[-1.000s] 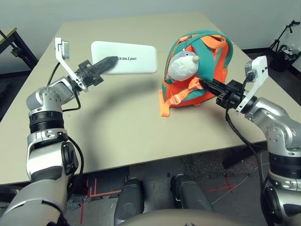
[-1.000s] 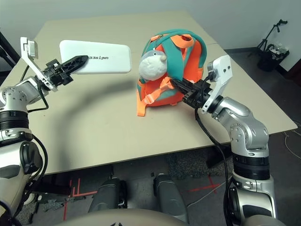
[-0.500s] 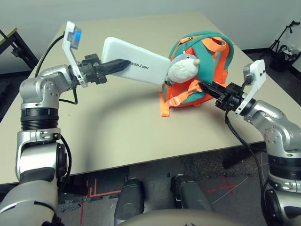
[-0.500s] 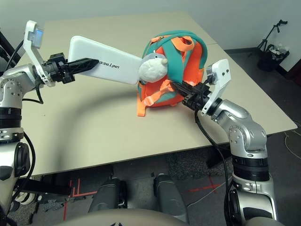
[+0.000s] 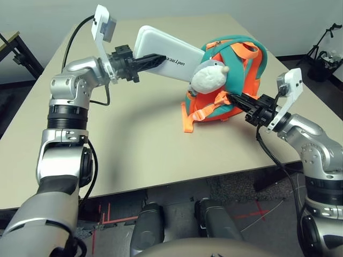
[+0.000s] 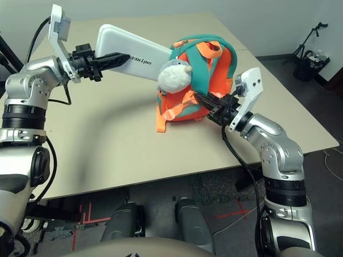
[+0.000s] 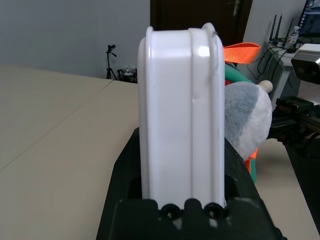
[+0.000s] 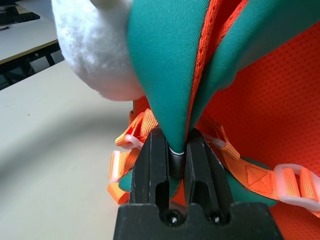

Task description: Put the pencil case into the backpack and zip it.

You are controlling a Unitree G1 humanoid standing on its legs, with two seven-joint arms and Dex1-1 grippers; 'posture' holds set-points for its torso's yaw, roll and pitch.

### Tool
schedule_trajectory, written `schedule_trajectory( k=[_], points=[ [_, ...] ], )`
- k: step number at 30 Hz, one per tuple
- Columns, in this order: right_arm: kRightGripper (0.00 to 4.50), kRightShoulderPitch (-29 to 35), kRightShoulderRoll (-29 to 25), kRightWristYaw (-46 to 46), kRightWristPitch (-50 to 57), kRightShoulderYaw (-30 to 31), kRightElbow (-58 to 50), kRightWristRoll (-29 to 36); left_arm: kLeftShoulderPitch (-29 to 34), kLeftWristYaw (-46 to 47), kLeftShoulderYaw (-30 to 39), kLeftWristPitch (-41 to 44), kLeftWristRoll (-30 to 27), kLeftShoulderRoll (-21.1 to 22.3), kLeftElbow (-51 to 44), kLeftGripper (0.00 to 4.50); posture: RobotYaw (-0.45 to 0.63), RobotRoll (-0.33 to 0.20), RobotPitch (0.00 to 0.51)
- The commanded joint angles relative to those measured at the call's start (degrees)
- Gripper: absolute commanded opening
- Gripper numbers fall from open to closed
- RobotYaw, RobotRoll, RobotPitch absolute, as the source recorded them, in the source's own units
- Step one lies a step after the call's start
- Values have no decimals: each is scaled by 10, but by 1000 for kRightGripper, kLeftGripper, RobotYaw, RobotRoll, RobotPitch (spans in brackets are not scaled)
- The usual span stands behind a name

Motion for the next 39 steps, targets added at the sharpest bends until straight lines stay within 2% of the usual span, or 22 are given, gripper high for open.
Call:
schedule_trajectory(
  k=[1, 9, 23, 31, 32, 39],
  points=[
    [100, 4, 4, 0, -8, 2, -15, 8, -23, 3, 4, -30, 8, -23, 21, 1330, -138, 0, 43],
    [100, 8, 4, -4, -10, 5, -17, 4, -2, 30, -3, -77, 28, -92, 57, 1329, -155, 0, 43],
    [100, 2, -5, -1, -11, 7, -12, 4, 14, 78, -20, -141, 83, -167, 102, 1329, -168, 0, 30],
    [100, 2, -6, -2, -9, 8, -13, 5, 22, 88, -10, -129, 80, -157, 87, 4261, -165, 0, 40],
    [100, 2, -6, -2, -9, 9, -14, 5, 23, 89, -7, -126, 79, -155, 84, 4500, -165, 0, 40],
    [100, 6, -6, -2, -6, 9, -16, 6, 38, 91, 8, -85, 63, -125, 24, 4500, -156, 0, 51]
  ],
)
